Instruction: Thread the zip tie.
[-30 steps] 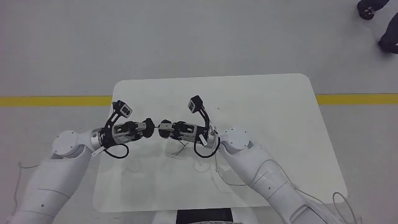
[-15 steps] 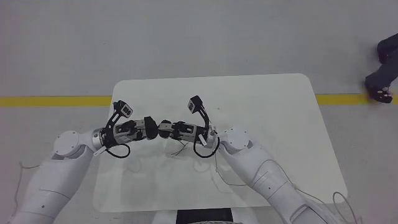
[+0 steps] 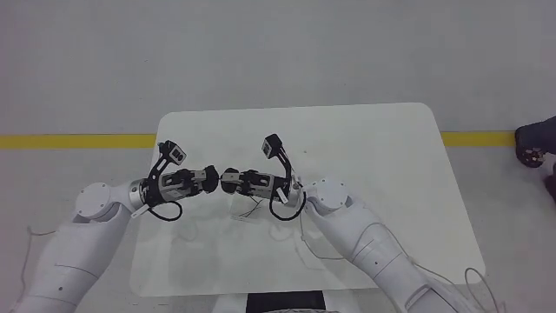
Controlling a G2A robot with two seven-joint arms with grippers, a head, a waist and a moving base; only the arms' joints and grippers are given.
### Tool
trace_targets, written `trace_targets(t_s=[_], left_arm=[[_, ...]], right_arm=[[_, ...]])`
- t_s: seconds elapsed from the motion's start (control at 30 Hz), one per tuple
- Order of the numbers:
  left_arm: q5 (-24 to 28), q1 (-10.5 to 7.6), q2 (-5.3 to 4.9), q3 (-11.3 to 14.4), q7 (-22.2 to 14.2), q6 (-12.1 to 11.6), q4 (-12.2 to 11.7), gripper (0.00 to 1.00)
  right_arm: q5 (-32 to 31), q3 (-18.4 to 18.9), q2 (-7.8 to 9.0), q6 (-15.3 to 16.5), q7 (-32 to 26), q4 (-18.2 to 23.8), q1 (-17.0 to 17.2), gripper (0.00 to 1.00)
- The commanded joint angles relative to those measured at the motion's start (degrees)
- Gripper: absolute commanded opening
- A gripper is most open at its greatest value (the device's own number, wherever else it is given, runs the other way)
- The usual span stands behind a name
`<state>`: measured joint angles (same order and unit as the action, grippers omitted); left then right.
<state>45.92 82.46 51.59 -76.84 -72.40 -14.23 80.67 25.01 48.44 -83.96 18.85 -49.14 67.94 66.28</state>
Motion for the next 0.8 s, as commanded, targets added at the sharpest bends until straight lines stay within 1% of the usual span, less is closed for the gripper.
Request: trace_targets(t_s=[0.0,0.2,0.4,0.57,0.6,0.63,0.77], left_arm=[[-0.03,0.0,0.01,0.03,0.0,0.0,-0.01,0.1],[-0.31,-0.03,0.02,0.15,0.01,0.03,-0.02,0.06],[-0.43,0.02,0.03,0.21,0.05,0.06,0.0,0.07],[-0.63,0.0,0.04,0.32,0.18,0.15,-0.06,0.05],[-0.66,-0.01,0.05,0.36,0.2,0.16,-0.08,0.04],[-0.67,-0.03,0.06,0.39,0.22,0.16,-0.11,0.0],[-0.77,-0.13,0.08,0.5,0.31,0.23,-0.24,0.0]], right_arm=[[0.04,-0.01,0.01,0.04,0.03,0.02,0.01,0.0],[0.07,-0.05,0.05,0.04,0.1,0.09,0.0,0.0],[0.13,-0.11,0.08,0.1,0.11,0.17,0.02,0.0],[0.13,-0.18,0.1,0.15,0.15,0.2,-0.02,0.0],[0.12,-0.19,0.1,0.13,0.16,0.21,-0.04,0.0],[0.11,-0.21,0.1,0.1,0.16,0.22,-0.05,0.0],[0.15,-0.28,0.11,-0.03,0.19,0.21,-0.13,0.0]])
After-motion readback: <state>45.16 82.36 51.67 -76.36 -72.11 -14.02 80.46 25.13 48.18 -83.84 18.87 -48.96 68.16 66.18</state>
